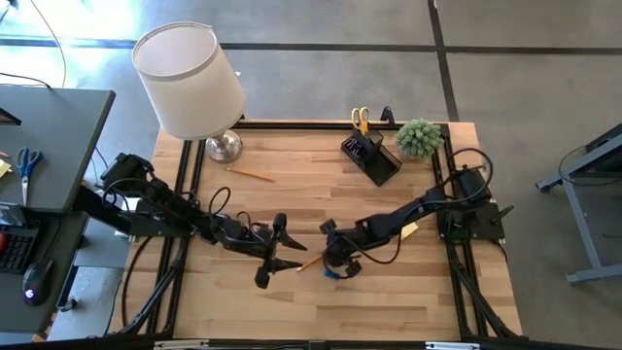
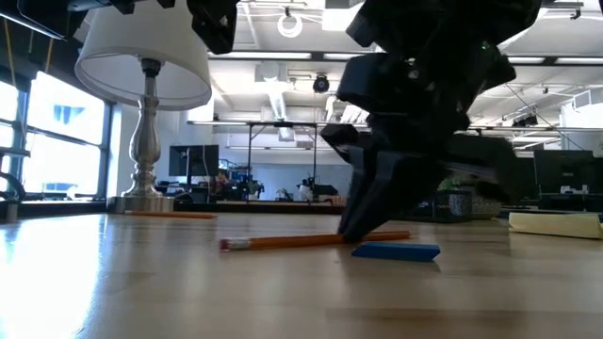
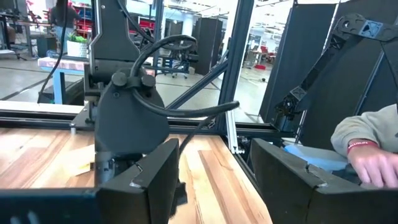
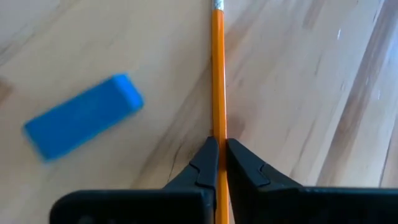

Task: Pick and place office supplies into organizer
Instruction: Put the bottom orange pencil into the desk organizer

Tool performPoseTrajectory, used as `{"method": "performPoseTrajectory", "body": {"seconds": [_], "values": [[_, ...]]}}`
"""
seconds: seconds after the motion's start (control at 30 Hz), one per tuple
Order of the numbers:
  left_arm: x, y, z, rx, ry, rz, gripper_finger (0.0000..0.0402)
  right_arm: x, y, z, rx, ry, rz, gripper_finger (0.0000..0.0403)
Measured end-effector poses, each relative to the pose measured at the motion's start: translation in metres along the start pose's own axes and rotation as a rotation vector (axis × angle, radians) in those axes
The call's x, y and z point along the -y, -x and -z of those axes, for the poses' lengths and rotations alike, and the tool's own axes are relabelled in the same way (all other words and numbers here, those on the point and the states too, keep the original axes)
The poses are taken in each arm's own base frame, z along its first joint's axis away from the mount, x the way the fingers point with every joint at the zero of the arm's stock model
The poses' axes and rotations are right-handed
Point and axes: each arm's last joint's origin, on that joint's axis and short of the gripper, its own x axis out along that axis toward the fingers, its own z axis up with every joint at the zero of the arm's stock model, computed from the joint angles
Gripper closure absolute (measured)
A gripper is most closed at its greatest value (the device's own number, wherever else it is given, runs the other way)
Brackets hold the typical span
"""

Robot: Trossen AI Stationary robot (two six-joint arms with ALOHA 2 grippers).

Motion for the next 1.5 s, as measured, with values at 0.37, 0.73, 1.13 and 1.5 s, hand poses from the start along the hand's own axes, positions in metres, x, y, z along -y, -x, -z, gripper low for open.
{"method": "performPoseTrajectory", "body": {"seconds": [0.37, 0.73, 1.13, 1.5], "values": [[0.000, 0.001, -0.002, -0.009, -0.002, 0.000, 0.0213, 0.007, 0.072, -0.003, -0.104, -0.140, 0.148, 0.0402], [0.004, 0.002, -0.003, -0.001, -0.011, 0.019, 0.0213, 0.004, 0.149, 0.052, 0.192, -0.337, 0.430, 0.0403], [0.000, 0.003, -0.006, 0.032, -0.030, -0.132, 0.0213, 0.038, 0.105, 0.077, 0.412, -0.344, 0.379, 0.0358], [0.003, 0.011, -0.011, -0.030, -0.018, -0.174, 0.0213, 0.105, 0.026, 0.054, 0.325, -0.346, 0.262, 0.0296]]}}
